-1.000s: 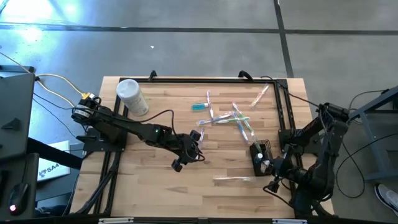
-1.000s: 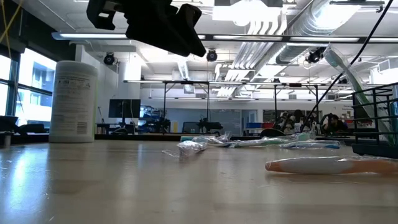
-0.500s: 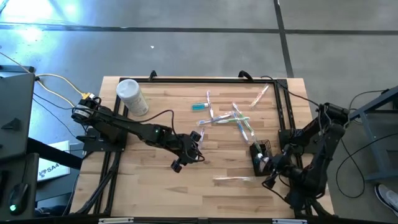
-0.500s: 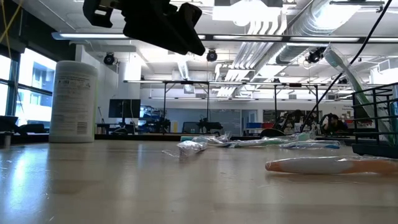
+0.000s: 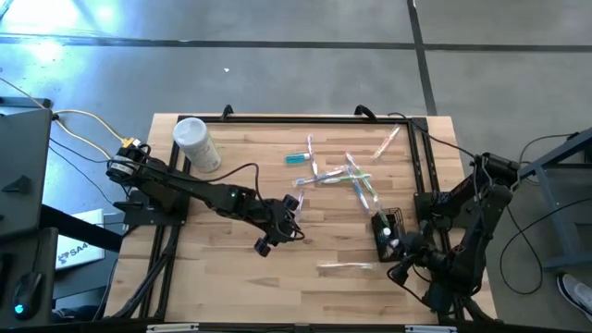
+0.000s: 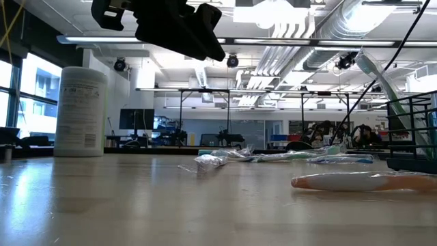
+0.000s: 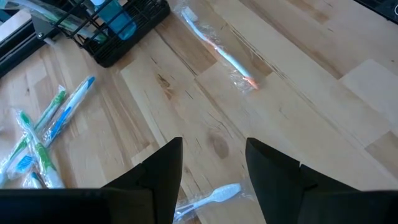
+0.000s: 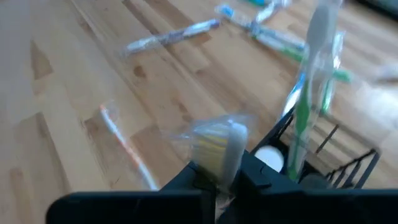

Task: Pick & Place toothbrushing station
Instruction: Put the bottom left orange toothbrush into the black mesh organizer, then put the blue mouthwash bottle into the black mesh organizer

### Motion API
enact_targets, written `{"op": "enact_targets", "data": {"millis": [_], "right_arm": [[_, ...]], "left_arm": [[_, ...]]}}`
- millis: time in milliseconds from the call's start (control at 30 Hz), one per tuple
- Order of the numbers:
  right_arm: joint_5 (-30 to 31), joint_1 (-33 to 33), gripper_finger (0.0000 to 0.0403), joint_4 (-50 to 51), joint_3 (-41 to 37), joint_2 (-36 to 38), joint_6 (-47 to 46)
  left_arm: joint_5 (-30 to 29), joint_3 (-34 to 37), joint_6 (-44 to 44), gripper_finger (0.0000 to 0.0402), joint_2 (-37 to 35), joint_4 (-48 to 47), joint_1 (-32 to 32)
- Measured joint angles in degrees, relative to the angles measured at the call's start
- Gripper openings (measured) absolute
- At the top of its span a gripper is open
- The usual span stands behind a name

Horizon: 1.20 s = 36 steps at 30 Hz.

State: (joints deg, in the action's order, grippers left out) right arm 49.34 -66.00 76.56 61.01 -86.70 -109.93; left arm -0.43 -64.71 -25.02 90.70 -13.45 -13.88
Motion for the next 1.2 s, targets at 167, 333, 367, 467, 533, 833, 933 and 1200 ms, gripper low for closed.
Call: {"op": "enact_targets", "data": {"millis": [167,333,367,467,533,833,933,1200], "right_arm": [[-0.5,0.0,0.0035,-1.0,0.0,0.0,0.0],[-0.5,0.0,0.0066,-0.8,0.0,0.0,-0.1],[-0.5,0.0,0.0074,-0.7,0.0,0.0,-0.1],[-0.5,0.0,0.0105,-0.4,0.0,0.0,0.0],[-0.5,0.0,0.0129,-0.3,0.0,0.0,0.0],[-0.5,0.0,0.0205,1.7,1.4,0.9,0.2],[-0.3,0.0,0.0207,2.4,1.9,1.6,0.9],[4.0,0.0,0.0201,2.2,2.4,4.0,5.8]], "left_arm": [[0.0,0.0,-0.2,0.0173,0.0,0.0,0.0],[0.0,0.0,-0.2,0.0173,0.0,0.0,0.0],[0.0,0.0,-0.2,0.0173,0.0,0.0,0.0],[0.0,0.0,-0.2,0.0173,0.0,0.0,0.0],[0.0,0.0,-0.3,0.0173,0.0,0.0,0.0],[0.0,0.0,-0.4,0.0173,0.0,0.0,0.0],[0.0,0.0,-0.4,0.0173,0.0,0.0,0.0],[0.0,0.0,-0.4,0.0173,0.0,0.0,0.0]]}}
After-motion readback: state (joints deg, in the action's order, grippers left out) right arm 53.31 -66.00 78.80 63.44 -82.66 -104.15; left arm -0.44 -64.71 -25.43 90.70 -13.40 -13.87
